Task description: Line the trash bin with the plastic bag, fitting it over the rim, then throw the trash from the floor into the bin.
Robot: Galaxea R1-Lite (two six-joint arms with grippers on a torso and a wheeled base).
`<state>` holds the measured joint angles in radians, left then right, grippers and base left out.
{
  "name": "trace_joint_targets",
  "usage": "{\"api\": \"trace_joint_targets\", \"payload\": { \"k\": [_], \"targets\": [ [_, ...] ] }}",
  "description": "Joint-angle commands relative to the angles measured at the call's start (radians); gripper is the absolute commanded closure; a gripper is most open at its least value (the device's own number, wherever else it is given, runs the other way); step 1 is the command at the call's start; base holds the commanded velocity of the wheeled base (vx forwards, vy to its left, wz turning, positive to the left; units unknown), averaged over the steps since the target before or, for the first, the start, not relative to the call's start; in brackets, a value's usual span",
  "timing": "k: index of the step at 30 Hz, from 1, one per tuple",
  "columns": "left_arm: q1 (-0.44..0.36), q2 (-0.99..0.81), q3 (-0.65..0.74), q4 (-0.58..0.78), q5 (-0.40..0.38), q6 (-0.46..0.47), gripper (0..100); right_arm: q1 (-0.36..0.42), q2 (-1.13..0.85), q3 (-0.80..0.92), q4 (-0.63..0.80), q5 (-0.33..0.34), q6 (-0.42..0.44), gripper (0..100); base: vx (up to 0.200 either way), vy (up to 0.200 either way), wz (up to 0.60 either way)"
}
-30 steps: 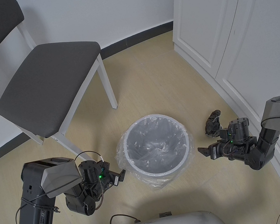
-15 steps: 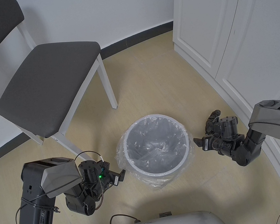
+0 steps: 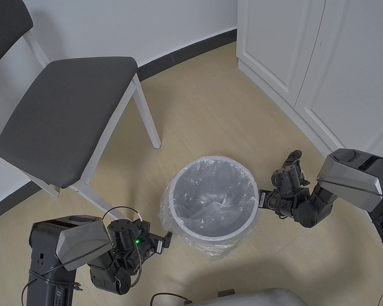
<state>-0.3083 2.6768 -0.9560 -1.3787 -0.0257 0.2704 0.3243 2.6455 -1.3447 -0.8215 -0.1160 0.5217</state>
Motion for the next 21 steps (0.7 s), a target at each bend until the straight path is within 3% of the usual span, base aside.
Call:
{"api": "trace_joint_targets", "payload": {
  "k": [1,9,15,18,21],
  "targets": [
    [0.000,0.000,0.000,0.000,0.000,0.001,0,0.001,0.025,-0.019,0.002,0.010,0.004,0,0.000,0.000,0.00],
    [-0.003,0.000,0.003,0.000,0.000,0.000,0,0.004,0.050,-0.108,0.099,0.012,0.087,0,0.000,0.000,0.00],
    [-0.003,0.000,0.003,0.001,0.000,0.000,0,0.004,0.037,-0.080,0.090,-0.001,0.081,0,0.000,0.000,0.00],
    [-0.005,-0.002,0.002,0.007,0.001,0.000,0,-0.019,-0.032,0.025,0.084,-0.056,-0.071,0,0.000,0.000,0.00],
    [-0.006,0.000,0.003,0.001,0.004,0.000,0,-0.027,-0.118,0.133,0.065,-0.056,-0.173,0,0.000,0.000,0.00]
  ]
}}
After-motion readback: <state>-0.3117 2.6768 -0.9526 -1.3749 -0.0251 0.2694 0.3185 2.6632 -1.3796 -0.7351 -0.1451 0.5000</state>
